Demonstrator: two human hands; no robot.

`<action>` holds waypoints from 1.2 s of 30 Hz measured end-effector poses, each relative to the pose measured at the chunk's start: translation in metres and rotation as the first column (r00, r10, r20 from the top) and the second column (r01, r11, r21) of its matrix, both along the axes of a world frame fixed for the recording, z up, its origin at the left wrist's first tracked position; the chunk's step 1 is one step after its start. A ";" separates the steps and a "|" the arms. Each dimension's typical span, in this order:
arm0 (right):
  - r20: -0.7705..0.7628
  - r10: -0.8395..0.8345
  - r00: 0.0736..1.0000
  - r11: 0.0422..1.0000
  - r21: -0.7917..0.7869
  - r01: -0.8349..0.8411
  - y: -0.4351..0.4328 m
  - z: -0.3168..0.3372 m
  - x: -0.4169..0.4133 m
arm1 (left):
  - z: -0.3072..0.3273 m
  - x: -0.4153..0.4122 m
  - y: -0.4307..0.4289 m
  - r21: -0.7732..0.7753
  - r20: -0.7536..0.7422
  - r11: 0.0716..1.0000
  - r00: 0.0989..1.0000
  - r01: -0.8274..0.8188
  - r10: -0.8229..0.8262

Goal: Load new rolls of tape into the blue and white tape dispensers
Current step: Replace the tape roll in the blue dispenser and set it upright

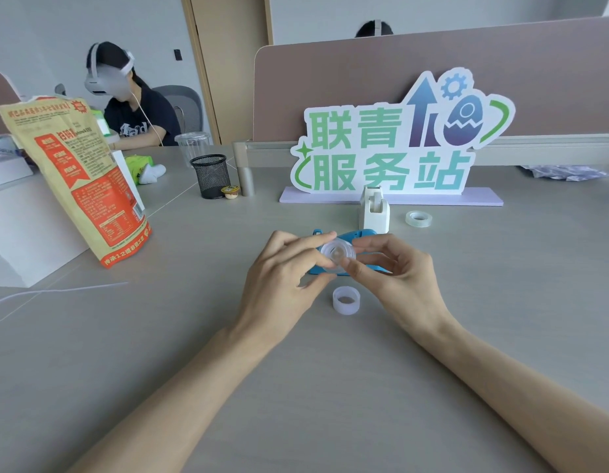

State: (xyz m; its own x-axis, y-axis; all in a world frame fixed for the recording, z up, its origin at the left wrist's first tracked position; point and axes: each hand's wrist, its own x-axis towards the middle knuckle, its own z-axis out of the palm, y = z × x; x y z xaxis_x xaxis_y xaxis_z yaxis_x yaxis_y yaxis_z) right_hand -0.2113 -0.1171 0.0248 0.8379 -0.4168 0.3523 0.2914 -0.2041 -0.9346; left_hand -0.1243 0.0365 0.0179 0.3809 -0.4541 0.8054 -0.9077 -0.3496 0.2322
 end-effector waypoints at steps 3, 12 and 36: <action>0.011 0.010 1.000 0.999 0.050 -0.010 -0.001 0.000 0.001 | 0.000 0.000 0.000 0.005 0.008 1.000 1.000 -0.015 0.015; 0.006 0.034 0.999 0.991 0.130 -0.035 -0.001 0.001 0.003 | -0.001 0.002 -0.001 0.010 -0.033 1.000 0.999 -0.004 0.004; 0.074 0.106 0.992 0.983 0.144 -0.115 -0.007 -0.007 0.009 | 0.001 0.002 -0.002 -0.150 -0.776 0.972 0.587 0.182 -0.230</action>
State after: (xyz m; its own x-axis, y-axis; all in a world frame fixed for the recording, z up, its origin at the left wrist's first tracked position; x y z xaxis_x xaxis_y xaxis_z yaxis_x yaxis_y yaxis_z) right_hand -0.2022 -0.1245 0.0180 0.8587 -0.3744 0.3498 0.3663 -0.0288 -0.9300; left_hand -0.1220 0.0346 0.0187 0.7761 -0.5720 0.2655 -0.4133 -0.1435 0.8992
